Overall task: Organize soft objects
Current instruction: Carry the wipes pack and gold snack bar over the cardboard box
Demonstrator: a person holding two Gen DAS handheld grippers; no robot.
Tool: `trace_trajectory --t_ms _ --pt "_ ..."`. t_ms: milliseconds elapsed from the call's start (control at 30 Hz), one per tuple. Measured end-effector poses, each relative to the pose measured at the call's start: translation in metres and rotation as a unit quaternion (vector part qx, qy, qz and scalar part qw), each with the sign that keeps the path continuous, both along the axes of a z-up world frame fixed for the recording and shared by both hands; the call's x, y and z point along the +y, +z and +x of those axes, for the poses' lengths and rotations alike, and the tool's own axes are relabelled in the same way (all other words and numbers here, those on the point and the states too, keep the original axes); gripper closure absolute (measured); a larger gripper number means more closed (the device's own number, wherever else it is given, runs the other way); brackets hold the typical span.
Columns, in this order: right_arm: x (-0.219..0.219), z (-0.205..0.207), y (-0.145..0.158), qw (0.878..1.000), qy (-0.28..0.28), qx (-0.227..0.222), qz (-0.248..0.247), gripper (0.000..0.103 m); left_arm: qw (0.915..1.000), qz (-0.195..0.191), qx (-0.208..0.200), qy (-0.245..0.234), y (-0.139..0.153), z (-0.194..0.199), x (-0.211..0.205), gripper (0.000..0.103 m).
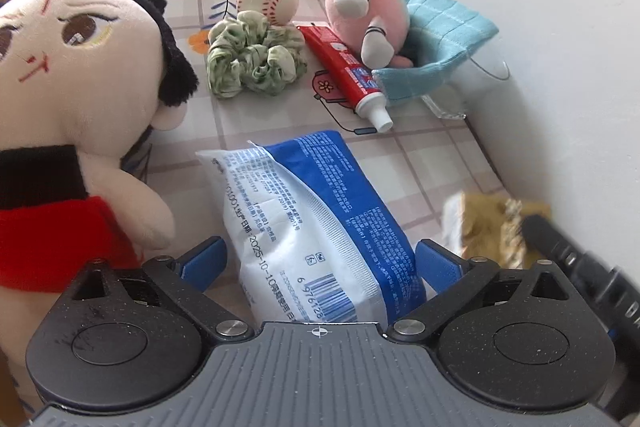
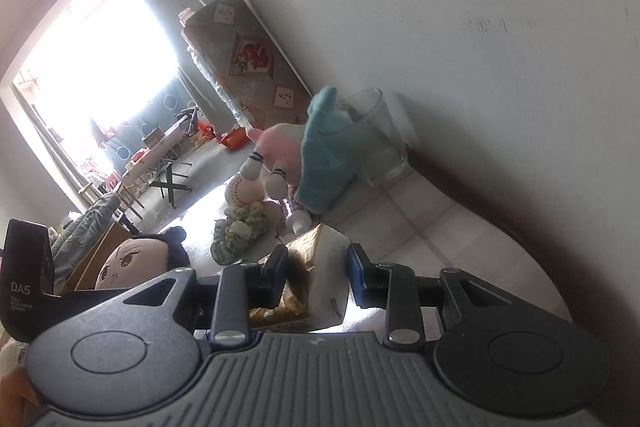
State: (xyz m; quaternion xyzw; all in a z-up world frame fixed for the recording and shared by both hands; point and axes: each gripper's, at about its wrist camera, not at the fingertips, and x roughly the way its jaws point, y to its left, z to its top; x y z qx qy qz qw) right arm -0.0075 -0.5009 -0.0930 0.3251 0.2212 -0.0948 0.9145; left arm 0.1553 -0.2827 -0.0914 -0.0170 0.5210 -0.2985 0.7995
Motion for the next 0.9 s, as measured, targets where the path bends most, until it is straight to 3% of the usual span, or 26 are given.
trace_trajectory --t_ms 167,233,267,400,667,900 --pt "-0.003 0.005 -0.024 0.999 -0.01 0.009 0.042 0.069 0.9999 0.01 -0.002 -0.002 -0.006 0.001 -0.005 0.006" --pt "-0.002 0.004 -0.029 0.999 -0.013 0.01 0.052 0.069 1.0 0.009 -0.001 -0.001 -0.006 0.001 -0.005 0.013" --pt "-0.003 0.005 -0.03 0.998 -0.014 0.009 0.055 0.069 1.0 0.007 -0.003 0.001 -0.005 0.001 -0.004 0.022" --pt "-0.003 0.002 -0.031 0.998 -0.018 0.001 0.063 0.069 0.9999 -0.006 -0.01 0.009 -0.003 0.002 0.003 0.031" --pt "0.003 -0.018 -0.019 0.998 -0.02 -0.022 0.062 0.069 0.9992 -0.038 -0.01 0.006 0.007 -0.008 0.014 0.034" --pt "0.018 -0.037 0.016 0.997 -0.014 -0.058 0.041 0.07 0.9965 -0.077 -0.033 0.003 0.04 -0.028 0.035 0.034"
